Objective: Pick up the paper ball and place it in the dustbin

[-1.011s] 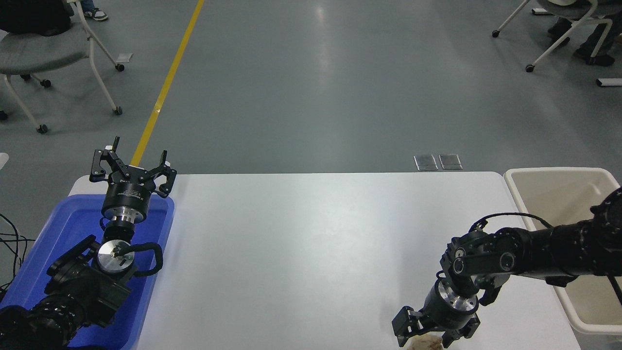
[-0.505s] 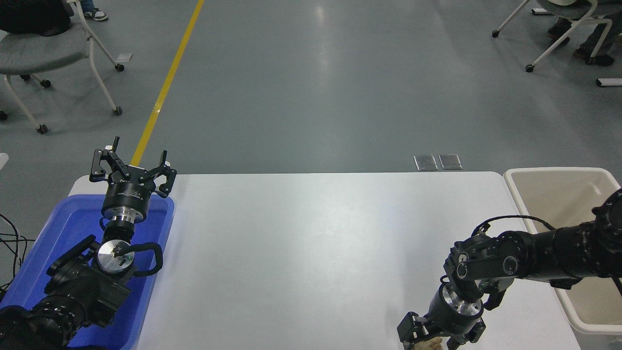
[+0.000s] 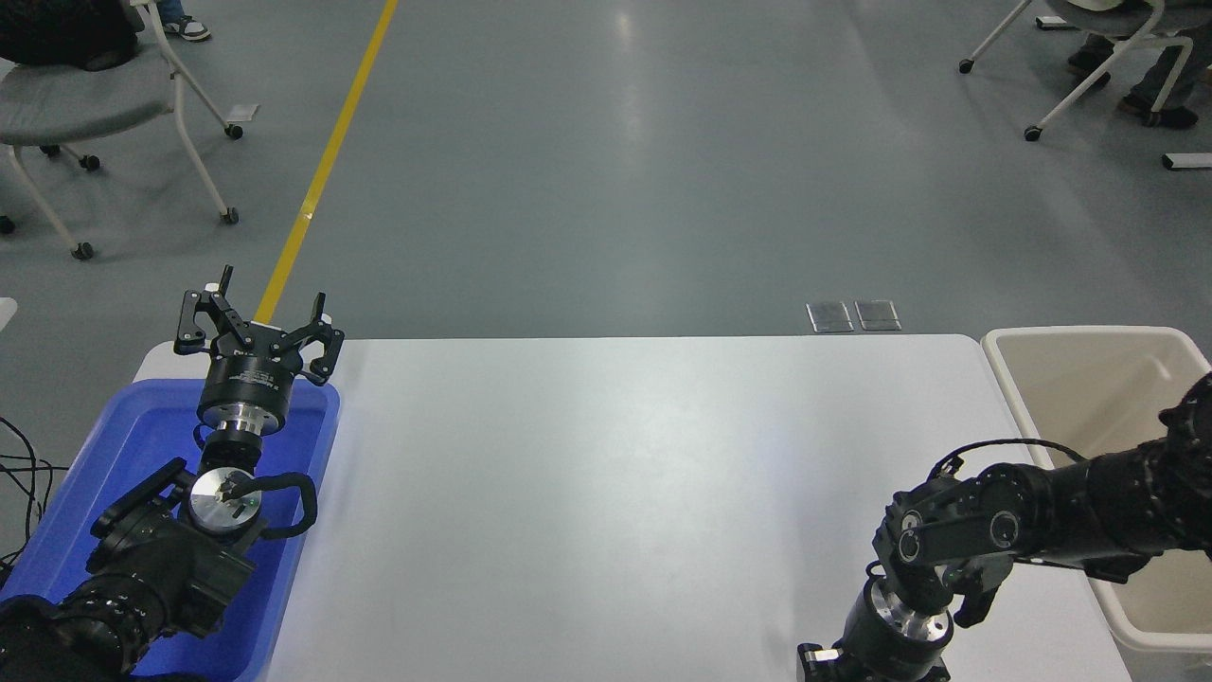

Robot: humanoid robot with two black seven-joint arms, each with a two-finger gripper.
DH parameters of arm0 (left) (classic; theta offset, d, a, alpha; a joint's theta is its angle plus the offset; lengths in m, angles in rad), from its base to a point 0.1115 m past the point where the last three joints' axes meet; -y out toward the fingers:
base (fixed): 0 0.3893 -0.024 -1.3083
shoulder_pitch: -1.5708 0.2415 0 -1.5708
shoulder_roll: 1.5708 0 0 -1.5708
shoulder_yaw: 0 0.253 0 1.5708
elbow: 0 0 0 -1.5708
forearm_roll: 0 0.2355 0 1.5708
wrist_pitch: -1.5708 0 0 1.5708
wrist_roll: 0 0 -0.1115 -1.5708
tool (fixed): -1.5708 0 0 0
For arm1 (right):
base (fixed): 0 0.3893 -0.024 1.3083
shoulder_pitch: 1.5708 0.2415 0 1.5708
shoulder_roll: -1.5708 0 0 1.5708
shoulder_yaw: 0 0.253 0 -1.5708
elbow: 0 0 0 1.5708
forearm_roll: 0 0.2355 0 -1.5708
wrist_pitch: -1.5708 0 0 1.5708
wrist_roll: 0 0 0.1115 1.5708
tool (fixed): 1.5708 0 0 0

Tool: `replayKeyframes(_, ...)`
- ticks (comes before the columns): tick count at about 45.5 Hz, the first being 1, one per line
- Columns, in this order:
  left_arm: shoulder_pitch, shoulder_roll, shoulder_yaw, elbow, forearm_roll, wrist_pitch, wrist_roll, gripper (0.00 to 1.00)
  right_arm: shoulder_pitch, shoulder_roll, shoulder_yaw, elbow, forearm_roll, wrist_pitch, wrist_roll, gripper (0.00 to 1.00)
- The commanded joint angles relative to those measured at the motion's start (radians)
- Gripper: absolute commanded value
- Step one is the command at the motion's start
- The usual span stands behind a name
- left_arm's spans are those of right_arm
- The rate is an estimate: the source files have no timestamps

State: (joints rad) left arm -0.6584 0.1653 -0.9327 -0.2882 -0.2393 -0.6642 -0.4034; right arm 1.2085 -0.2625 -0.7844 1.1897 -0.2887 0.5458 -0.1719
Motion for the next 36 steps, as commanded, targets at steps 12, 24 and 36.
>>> replayKeyframes(12, 0.000, 0.000, 0.000, 0.000, 0.001, 0.000, 0.000, 0.99, 0.105, -0.093, -0.010, 0.079, 0.042, 0.009, -0.011, 0.00)
replayKeyframes(24, 0.000, 0.000, 0.000, 0.000, 0.000, 0.000, 0.000, 0.99, 0.315, -0.129, -0.098, 0.177, 0.042, 0.040, -0.026, 0.00)
replayKeyframes(36, -0.001, 0.000, 0.000, 0.000, 0.000, 0.000, 0.000, 0.99, 0.482, -0.179, -0.119, 0.220, 0.042, 0.177, -0.031, 0.00)
